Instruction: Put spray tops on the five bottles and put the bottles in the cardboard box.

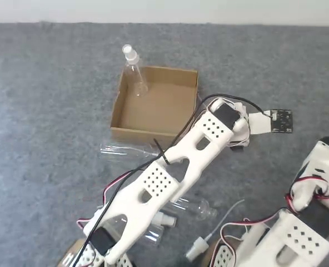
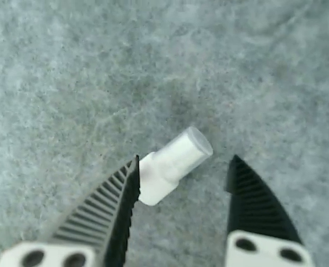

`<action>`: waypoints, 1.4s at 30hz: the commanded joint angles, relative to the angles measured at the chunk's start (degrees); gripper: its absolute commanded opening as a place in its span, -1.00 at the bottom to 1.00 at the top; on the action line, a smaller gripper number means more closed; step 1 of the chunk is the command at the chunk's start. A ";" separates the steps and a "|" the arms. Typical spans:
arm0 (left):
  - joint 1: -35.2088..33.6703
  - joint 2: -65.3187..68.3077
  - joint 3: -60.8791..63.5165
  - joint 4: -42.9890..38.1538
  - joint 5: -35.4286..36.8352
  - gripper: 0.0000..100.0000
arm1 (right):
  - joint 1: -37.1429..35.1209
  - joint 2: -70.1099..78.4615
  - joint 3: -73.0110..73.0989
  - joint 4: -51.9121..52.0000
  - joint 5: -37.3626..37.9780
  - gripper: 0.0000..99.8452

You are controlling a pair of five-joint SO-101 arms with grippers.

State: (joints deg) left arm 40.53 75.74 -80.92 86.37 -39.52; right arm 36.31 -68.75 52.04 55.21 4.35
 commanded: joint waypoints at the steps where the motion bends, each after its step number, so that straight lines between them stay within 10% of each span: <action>1: 0.09 -0.26 -3.21 1.49 2.20 -0.47 | 0.40 -1.54 -4.40 -1.10 1.23 -0.83; 19: 3.60 -0.70 -3.38 11.43 -5.36 -0.66 | 0.40 -1.54 -4.22 -1.10 1.32 -0.83; 42: 2.99 -1.85 -14.81 3.78 21.10 -0.48 | 0.31 -1.54 -4.13 -1.19 1.41 -0.83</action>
State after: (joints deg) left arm 44.04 76.35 -92.97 94.73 -24.40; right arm 36.31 -68.75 52.04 55.21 4.79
